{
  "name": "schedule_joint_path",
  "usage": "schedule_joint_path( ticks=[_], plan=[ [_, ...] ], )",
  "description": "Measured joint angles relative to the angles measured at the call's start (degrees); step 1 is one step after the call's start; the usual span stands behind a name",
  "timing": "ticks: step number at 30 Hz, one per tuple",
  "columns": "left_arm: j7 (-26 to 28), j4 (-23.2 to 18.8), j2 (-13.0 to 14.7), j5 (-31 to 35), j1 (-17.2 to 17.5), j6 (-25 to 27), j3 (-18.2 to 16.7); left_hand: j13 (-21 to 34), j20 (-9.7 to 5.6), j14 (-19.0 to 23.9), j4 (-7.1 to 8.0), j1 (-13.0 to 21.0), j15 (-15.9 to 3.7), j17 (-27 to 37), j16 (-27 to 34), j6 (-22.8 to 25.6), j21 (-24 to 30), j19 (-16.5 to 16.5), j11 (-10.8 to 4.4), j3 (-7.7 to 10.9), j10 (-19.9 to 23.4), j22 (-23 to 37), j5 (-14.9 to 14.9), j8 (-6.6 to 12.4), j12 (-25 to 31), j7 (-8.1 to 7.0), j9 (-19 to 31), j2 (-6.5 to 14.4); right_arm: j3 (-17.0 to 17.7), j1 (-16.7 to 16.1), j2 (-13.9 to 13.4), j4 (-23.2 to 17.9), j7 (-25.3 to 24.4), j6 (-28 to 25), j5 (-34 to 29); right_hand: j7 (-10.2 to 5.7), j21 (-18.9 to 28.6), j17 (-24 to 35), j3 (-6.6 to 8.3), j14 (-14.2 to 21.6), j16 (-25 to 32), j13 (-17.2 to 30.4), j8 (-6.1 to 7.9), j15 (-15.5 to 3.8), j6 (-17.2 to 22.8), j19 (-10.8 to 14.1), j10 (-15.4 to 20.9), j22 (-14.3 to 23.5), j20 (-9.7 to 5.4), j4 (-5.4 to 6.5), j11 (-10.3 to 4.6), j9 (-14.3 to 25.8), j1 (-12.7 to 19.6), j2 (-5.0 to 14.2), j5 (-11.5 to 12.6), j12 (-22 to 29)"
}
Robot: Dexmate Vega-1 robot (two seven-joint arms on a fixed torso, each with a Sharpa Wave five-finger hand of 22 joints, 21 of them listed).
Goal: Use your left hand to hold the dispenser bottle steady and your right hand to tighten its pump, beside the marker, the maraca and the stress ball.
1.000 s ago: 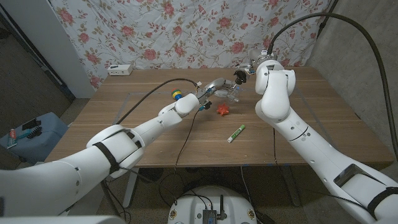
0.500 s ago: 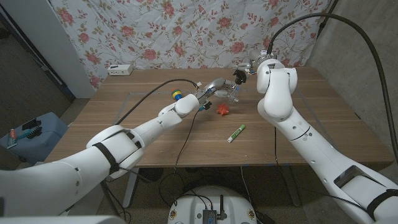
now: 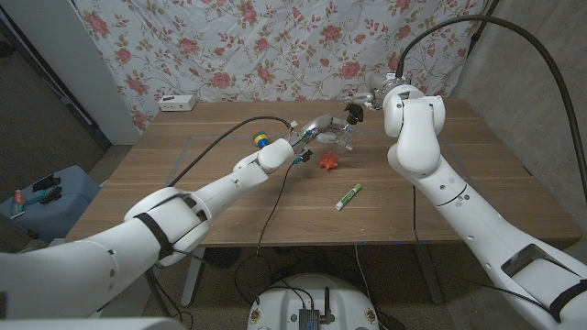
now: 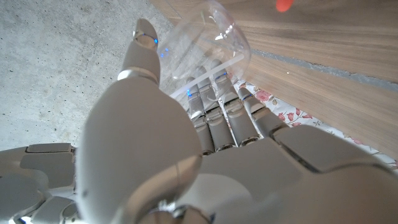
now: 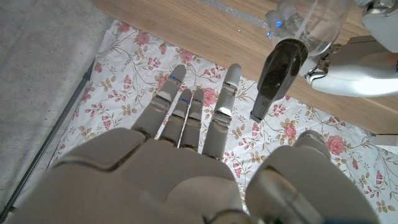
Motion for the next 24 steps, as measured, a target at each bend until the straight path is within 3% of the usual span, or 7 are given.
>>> schedule_joint_path(
  ticks=[7, 15, 19, 20, 22, 24],
  plan=[
    [0.2, -1.56, 0.61, 0.17, 0.61, 0.7, -0.18, -0.02, 0.0, -0.04, 0.0, 0.0, -0.04, 0.09, 0.3, 0.0, 0.0, 0.0, 0.0, 0.0, 0.0, 0.0, 0.0, -0.05, 0.0, 0.0, 0.0, 0.0, 1.23, -0.54, -1.43, -1.51, 0.46, 1.87, 1.51, -0.87, -0.44, -0.27, -0.77, -3.12, -0.4, 0.12, -1.05, 0.62, -5.18, -2.76, -2.56, 0.0, 0.53, -0.77, 0.04, 0.56, 2.04, -0.73, 1.16, -0.03],
    [0.32, -3.42, 1.34, 0.33, 1.19, 2.1, -0.43, -0.04, 0.0, -0.11, 0.0, 0.0, -0.11, -0.06, 0.29, 0.0, 0.0, 0.0, 0.0, 0.0, 0.0, 0.0, 0.0, -0.11, -0.04, 0.0, 0.0, 0.0, 4.65, -1.08, -4.02, -4.27, 1.45, 3.93, 6.75, -3.1, -0.44, -0.26, -0.85, -8.19, -0.61, 0.27, -1.72, 0.33, -11.86, -6.9, -7.99, 0.0, -0.27, -2.33, -0.21, 1.22, 5.8, -0.44, 2.19, -0.03],
    [-0.04, -3.83, 1.5, 0.29, 1.26, 2.91, -0.52, -0.04, 0.0, -0.06, 0.0, 0.0, -0.06, -0.08, 0.28, 0.0, 0.0, 0.0, 0.0, 0.0, 0.0, 0.0, 0.0, -0.23, -0.11, 0.0, 0.0, 0.0, 7.45, -1.16, -6.83, -5.46, 1.54, 4.49, 9.57, -4.32, -0.44, -0.26, -0.79, -9.46, -0.61, 0.27, -1.71, 0.06, -13.11, -7.65, -9.19, 0.0, -0.54, -2.85, -0.23, 1.23, 7.0, -0.15, 2.64, -0.03],
    [-0.09, -4.42, 1.69, 0.28, 1.31, 2.98, -0.58, -0.03, 0.0, 0.0, 0.0, 0.0, 0.0, -0.08, 0.28, 0.0, 0.0, 0.0, 0.0, 0.0, 0.0, 0.0, 0.0, -0.24, -0.12, 0.0, 0.0, 0.0, 7.72, -1.2, -7.21, -5.6, 1.05, 5.52, 13.73, -4.36, -0.44, -0.26, -0.61, -9.52, -0.61, 0.27, -1.72, 0.05, -13.96, -7.87, -9.73, 0.0, -0.75, -3.04, -0.18, 1.23, 7.19, -0.11, 2.64, -0.03],
    [-0.33, -4.65, 1.77, 0.25, 1.32, 3.36, -0.6, -0.02, 0.0, 0.04, 0.0, 0.0, 0.05, -0.09, 0.27, 0.0, 0.0, 0.0, 0.0, 0.0, 0.0, 0.0, 0.0, -0.29, -0.16, 0.0, 0.0, 0.0, 8.56, -1.35, -8.57, -6.05, 0.49, 5.98, 15.65, -4.93, -0.44, -0.26, -0.61, -10.02, -0.61, 0.27, -2.07, -0.08, -15.32, -8.07, -10.51, 0.0, -0.94, -3.49, -0.33, 1.23, 8.4, 0.03, 2.81, -0.03],
    [-0.5, -4.86, 1.86, 0.21, 1.32, 3.63, -0.62, -0.01, 0.0, 0.05, 0.0, 0.0, 0.05, -0.09, 0.27, 0.0, 0.0, 0.0, 0.0, 0.0, 0.0, 0.0, 0.0, -0.33, -0.17, 0.0, 0.0, 0.0, 9.09, -1.48, -9.79, -6.38, -0.29, 6.37, 17.56, -6.16, -0.44, -0.26, -0.41, -10.6, -0.61, 0.26, -2.12, -0.05, -16.56, -8.06, -11.0, 0.0, -0.94, -4.03, -0.65, 1.22, 9.23, 0.17, 3.02, -0.03]
  ],
)
